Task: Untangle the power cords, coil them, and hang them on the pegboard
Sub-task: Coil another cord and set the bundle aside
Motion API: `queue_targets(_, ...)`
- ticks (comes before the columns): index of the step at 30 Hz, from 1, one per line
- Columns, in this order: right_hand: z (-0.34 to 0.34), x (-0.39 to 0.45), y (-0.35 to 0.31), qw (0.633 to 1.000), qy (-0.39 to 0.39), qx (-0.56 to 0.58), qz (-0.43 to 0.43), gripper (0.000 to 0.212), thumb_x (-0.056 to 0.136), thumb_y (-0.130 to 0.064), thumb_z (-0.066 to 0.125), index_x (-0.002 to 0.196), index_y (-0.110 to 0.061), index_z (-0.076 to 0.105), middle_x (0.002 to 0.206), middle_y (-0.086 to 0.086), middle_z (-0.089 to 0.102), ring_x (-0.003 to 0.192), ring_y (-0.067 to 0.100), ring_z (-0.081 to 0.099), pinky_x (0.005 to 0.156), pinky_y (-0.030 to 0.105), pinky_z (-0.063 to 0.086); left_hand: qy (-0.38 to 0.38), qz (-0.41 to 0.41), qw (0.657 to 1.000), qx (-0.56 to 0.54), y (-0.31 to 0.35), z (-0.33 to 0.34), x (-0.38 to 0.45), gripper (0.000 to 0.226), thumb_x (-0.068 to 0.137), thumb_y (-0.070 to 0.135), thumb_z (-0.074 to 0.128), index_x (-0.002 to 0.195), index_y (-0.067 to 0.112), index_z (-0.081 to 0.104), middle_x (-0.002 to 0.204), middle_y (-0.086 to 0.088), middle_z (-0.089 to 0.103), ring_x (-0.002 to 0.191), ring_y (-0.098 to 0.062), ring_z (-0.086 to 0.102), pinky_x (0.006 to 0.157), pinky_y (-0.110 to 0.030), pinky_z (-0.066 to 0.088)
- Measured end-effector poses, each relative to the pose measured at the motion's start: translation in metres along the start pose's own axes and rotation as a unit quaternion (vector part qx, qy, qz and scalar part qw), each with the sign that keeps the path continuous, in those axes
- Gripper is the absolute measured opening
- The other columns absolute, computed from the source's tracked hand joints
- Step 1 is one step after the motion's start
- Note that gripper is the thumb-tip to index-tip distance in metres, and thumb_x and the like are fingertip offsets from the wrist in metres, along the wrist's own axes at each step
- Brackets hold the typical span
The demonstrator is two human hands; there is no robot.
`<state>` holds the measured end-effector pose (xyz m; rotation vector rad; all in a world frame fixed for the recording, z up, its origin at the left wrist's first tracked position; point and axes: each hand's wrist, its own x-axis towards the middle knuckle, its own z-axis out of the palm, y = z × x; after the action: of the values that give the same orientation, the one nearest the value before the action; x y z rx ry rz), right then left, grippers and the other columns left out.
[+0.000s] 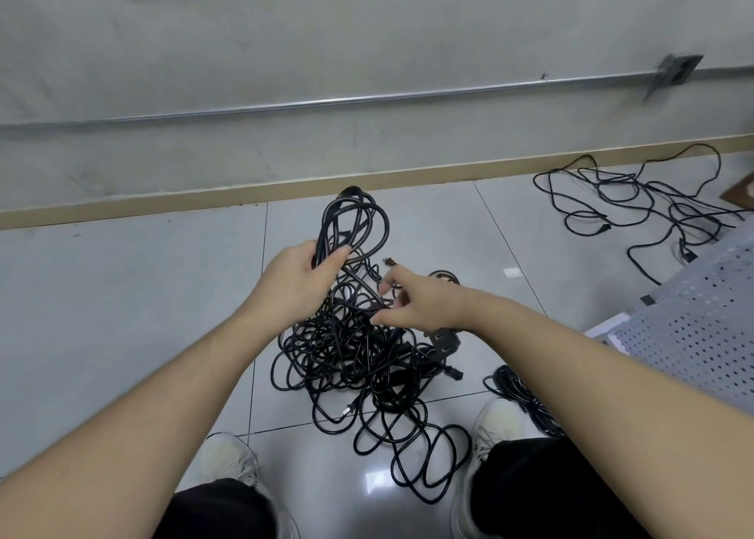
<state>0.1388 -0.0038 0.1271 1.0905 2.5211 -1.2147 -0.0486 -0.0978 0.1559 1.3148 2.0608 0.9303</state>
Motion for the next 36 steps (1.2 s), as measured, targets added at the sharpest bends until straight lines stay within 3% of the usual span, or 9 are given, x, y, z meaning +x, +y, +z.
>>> queue_targets(3,0.009,-0.003,0.000,0.993,-0.069,-0.091,-0.038,0.024,0.090,-0.040,0.074,0.093,-0.024,0.057,0.091,-0.008,0.067,0.073,0.002,0.055,0.073,0.022,0.044,0.024,0.003,0.999,0.037,0.002,-0.002,0.002,0.038,0.104,0.048,0.049,0.076,0.023,0.055,0.073,0.001,0.061,0.066,-0.015,0.054,0.059,-0.031,0.037)
queue_targets(7,0.004,-0.006,-0.001,0.990,-0.077,-0.104,-0.058,0.022,0.096,-0.030,0.068,0.117,-0.024,0.066,0.075,-0.012,0.061,0.062,-0.005,0.056,0.067,0.021,0.041,0.066,-0.019,0.993,0.101,-0.013,-0.013,0.015,0.042,0.104,0.051,0.045,0.082,0.018,0.058,0.080,-0.005,0.067,0.073,-0.027,0.061,0.061,-0.034,0.042)
queue_targets(14,-0.016,-0.021,-0.013,0.956,0.126,-0.153,-0.218,0.024,0.106,-0.038,0.051,0.117,-0.025,0.067,0.081,-0.014,0.067,0.066,0.003,0.057,0.069,0.026,0.043,0.027,-0.040,0.960,0.277,-0.033,-0.022,0.024,0.050,0.104,0.057,0.040,0.097,0.012,0.057,0.075,-0.002,0.056,0.088,-0.032,0.060,0.069,-0.037,0.040)
queue_targets(20,-0.039,-0.026,-0.008,0.919,0.207,-0.264,-0.207,0.057,0.095,-0.070,0.024,0.128,-0.045,0.063,0.109,-0.011,0.076,0.097,0.024,0.070,0.079,0.033,0.050,-0.161,0.000,0.924,0.348,-0.021,-0.007,0.013,0.078,0.094,0.075,0.019,0.107,0.014,0.067,0.086,-0.004,0.066,0.092,-0.025,0.062,0.082,-0.037,0.049)
queue_targets(23,-0.044,-0.029,-0.002,0.914,0.242,-0.249,-0.212,0.064,0.089,-0.073,0.020,0.126,-0.047,0.065,0.095,-0.006,0.077,0.090,0.029,0.071,0.076,0.033,0.050,-0.211,-0.006,0.931,0.298,-0.013,-0.001,0.004,0.098,0.084,0.081,0.004,0.112,0.015,0.071,0.113,-0.008,0.071,0.109,-0.027,0.062,0.100,-0.037,0.047)
queue_targets(26,-0.046,-0.031,0.001,0.895,0.310,-0.217,-0.236,0.053,0.094,-0.066,0.033,0.121,-0.040,0.071,0.078,-0.001,0.075,0.075,0.031,0.070,0.068,0.032,0.049,-0.212,-0.002,0.949,0.232,-0.002,-0.005,-0.005,0.117,0.072,0.093,-0.008,0.108,0.017,0.073,0.113,-0.004,0.069,0.110,-0.023,0.062,0.103,-0.038,0.045)
queue_targets(30,-0.047,-0.027,0.007,0.902,0.328,-0.175,-0.220,0.048,0.095,-0.065,0.038,0.118,-0.040,0.072,0.078,-0.007,0.074,0.071,0.017,0.063,0.067,0.026,0.040,-0.241,0.103,0.917,0.301,0.012,0.001,-0.019,0.103,0.067,0.101,0.004,0.082,0.021,0.067,0.083,0.002,0.070,0.081,-0.016,0.064,0.080,-0.033,0.051)
queue_targets(33,-0.047,-0.023,0.005,0.920,0.291,-0.163,-0.208,0.037,0.099,-0.061,0.047,0.118,-0.040,0.071,0.092,-0.019,0.069,0.079,-0.003,0.054,0.070,0.022,0.036,-0.229,0.166,0.896,0.341,0.024,0.012,-0.027,0.067,0.095,0.075,0.031,0.063,0.020,0.049,0.059,0.003,0.055,0.059,-0.011,0.052,0.059,-0.032,0.038)
queue_targets(36,-0.042,-0.014,0.005,0.946,0.237,-0.143,-0.168,0.030,0.101,-0.058,0.048,0.112,-0.041,0.071,0.097,-0.039,0.048,0.072,-0.026,0.045,0.071,0.010,0.032,-0.209,0.210,0.897,0.327,0.028,0.015,-0.028,0.058,0.103,0.054,0.034,0.059,0.016,0.040,0.056,-0.001,0.047,0.054,-0.014,0.044,0.055,-0.033,0.031)
